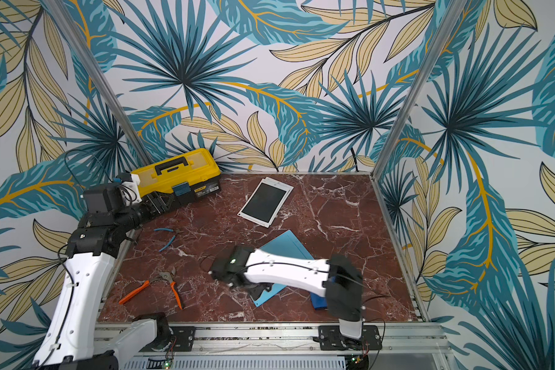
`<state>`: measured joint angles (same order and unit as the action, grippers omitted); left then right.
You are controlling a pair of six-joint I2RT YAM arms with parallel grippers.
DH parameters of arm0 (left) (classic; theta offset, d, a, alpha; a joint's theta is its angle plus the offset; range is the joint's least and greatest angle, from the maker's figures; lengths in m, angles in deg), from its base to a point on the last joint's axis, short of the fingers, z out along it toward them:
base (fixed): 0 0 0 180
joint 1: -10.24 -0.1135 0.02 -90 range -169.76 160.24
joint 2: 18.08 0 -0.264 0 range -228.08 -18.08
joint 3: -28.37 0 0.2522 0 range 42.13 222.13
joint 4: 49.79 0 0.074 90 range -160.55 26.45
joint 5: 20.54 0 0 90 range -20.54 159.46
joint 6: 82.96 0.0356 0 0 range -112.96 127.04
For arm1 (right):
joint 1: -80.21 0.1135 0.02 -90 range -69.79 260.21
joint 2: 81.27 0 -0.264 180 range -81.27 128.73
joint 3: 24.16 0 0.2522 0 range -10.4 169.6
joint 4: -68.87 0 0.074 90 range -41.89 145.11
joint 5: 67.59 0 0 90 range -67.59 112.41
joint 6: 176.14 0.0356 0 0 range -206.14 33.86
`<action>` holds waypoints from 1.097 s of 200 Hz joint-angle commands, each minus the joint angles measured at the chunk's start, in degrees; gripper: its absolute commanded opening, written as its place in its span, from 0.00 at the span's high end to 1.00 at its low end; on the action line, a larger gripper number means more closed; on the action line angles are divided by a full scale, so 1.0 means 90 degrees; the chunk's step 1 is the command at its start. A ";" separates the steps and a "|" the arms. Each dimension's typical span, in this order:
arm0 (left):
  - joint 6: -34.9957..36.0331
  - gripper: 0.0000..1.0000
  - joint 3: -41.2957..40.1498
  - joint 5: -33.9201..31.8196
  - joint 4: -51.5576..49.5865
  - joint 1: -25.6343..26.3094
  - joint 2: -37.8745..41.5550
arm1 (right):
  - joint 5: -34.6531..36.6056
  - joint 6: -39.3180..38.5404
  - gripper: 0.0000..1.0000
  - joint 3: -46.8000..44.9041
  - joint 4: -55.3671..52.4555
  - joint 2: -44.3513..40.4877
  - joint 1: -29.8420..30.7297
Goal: Wipe the drawing tablet
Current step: Place the drawing tablet at the center of the board, then pick up the cleaning item at the center of the board.
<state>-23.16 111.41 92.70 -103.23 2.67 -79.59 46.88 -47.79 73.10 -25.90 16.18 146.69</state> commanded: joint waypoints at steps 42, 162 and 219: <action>0.0381 0.43 -0.0999 -0.1001 0.0044 0.3000 -0.1048 | -0.1155 0.1379 0.09 -0.4408 0.2697 -0.3160 -0.2046; -0.0264 0.44 -0.2130 -0.0669 0.1781 0.4650 -0.2519 | -0.1824 0.1798 0.08 -0.4982 0.4153 -0.1722 -0.3751; -0.0146 0.44 -0.2055 -0.0718 0.1821 0.4640 -0.2572 | -0.3722 0.2704 0.11 -0.5927 0.6695 -0.1567 -0.3575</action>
<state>-25.10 92.68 86.56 -88.33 44.55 -102.65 27.15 -28.36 26.96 14.27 -2.42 113.03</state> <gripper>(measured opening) 0.566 0.900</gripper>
